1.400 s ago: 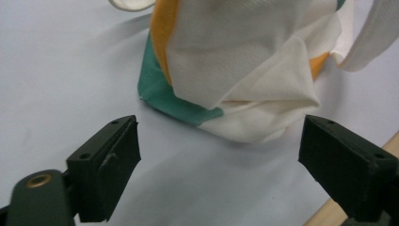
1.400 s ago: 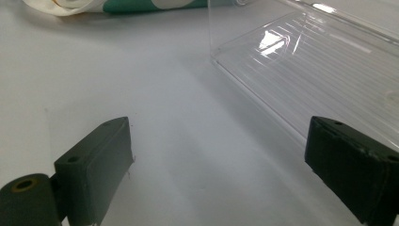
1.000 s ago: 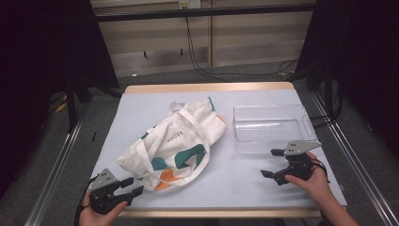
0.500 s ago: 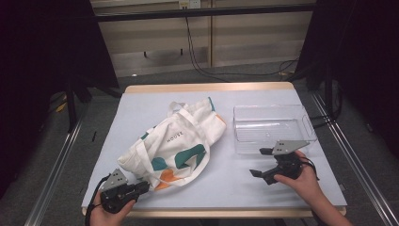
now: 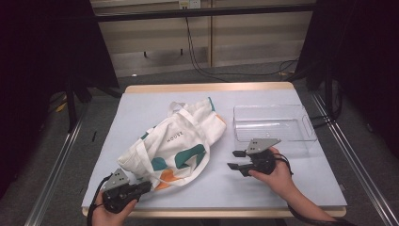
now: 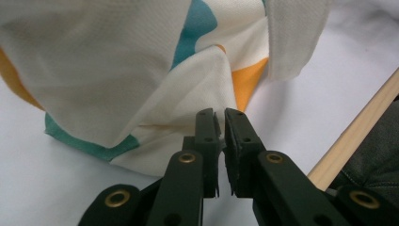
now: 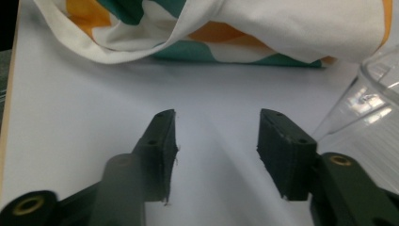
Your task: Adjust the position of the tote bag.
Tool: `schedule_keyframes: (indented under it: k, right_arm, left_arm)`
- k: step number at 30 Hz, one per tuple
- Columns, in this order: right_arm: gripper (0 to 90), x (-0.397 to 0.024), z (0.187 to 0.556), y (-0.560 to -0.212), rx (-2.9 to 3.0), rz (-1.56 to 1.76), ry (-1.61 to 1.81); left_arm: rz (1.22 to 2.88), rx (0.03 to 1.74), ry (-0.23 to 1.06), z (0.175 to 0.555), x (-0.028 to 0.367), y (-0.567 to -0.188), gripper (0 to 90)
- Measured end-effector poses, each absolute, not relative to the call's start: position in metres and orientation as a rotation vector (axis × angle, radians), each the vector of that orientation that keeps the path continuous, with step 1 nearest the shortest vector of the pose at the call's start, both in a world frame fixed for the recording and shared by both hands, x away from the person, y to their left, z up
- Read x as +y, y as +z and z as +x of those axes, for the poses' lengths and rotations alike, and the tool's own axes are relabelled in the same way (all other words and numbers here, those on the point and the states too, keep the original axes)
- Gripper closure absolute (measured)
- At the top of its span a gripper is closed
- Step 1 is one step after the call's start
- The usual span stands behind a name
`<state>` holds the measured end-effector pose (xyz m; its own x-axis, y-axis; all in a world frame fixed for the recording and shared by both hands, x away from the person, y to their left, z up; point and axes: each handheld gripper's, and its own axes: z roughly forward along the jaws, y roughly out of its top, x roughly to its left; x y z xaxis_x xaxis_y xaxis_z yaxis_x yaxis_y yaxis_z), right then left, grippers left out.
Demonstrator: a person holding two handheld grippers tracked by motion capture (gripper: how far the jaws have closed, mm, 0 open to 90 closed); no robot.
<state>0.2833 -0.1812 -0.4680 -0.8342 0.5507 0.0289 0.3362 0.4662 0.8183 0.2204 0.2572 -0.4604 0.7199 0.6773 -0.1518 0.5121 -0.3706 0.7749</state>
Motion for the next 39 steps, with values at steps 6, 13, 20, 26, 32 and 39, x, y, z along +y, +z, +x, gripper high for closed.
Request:
schedule_keyframes:
  k: [6,13,20,26,32,39]
  right_arm:
    - [61.3,-0.171,0.287,-0.47,2.481,0.798,1.35]
    - [60.6,-0.151,0.295,-0.474,2.488,0.788,1.36]
    - [59.0,-0.141,0.299,-0.476,2.478,0.805,1.359]
    - [56.9,-0.133,0.302,-0.478,2.492,0.792,1.38]
    - [54.9,-0.133,0.302,-0.475,2.48,0.805,1.395]
    - [53.9,-0.132,0.301,-0.475,2.475,0.809,1.386]
  left_arm:
    - [2.051,0.917,0.26,0.224,0.254,-0.463,82.7]
    - [2.061,0.927,0.268,0.229,0.256,-0.463,85.3]
    - [2.038,0.946,0.265,0.224,0.256,-0.463,65.6]
    - [2.062,0.976,0.259,0.225,0.251,-0.471,46.0]
    - [2.096,0.974,0.282,0.226,0.246,-0.471,58.9]
    - [2.101,0.986,0.288,0.226,0.244,-0.471,81.3]
